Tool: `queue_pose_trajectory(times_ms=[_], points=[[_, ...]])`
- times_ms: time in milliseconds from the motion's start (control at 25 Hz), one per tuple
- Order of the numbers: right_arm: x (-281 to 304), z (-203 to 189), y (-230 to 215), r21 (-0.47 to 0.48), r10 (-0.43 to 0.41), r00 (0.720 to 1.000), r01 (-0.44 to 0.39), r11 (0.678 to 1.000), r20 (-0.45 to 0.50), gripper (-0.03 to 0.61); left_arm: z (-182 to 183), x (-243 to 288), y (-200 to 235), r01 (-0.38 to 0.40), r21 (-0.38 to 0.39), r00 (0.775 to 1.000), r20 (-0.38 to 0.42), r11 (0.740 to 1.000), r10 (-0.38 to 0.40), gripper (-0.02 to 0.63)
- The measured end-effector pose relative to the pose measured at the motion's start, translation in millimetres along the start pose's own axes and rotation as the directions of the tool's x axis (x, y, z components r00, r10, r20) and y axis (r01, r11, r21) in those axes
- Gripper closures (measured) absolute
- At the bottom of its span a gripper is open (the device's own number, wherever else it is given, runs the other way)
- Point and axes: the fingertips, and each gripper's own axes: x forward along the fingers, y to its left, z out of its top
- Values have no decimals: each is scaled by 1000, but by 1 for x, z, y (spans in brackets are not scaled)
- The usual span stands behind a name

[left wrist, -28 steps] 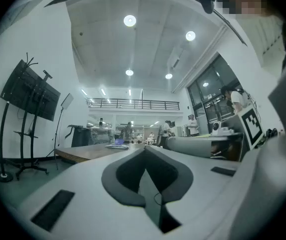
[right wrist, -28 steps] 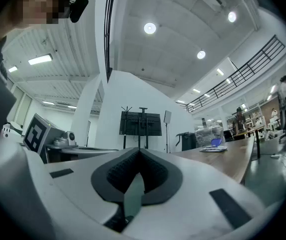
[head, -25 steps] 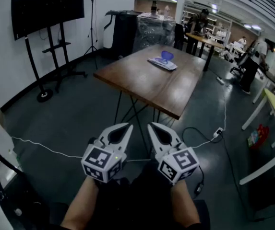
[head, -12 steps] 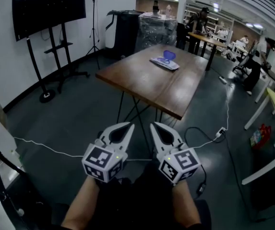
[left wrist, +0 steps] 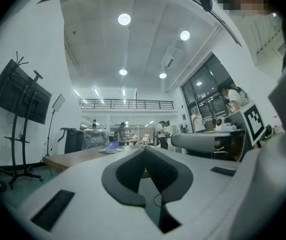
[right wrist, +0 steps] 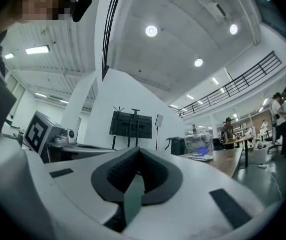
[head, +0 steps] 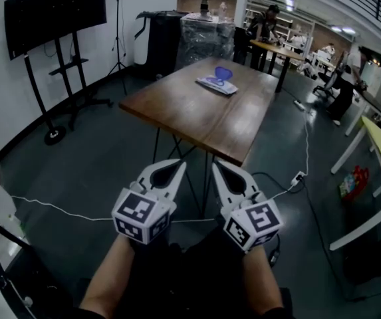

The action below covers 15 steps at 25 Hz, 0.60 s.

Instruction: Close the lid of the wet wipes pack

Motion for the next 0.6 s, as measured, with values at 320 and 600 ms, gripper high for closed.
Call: queue_pose_trajectory(times_ms=[320,600], points=[[6,10,-61,-82,-74,997,72,994,-22,569,9,62,16,27,24,999,-17,999,-27,607],[39,20,-117,-146,-70,997,66,987,-19,569,16,129,40,96,-9,995,-25,995,-96,607]])
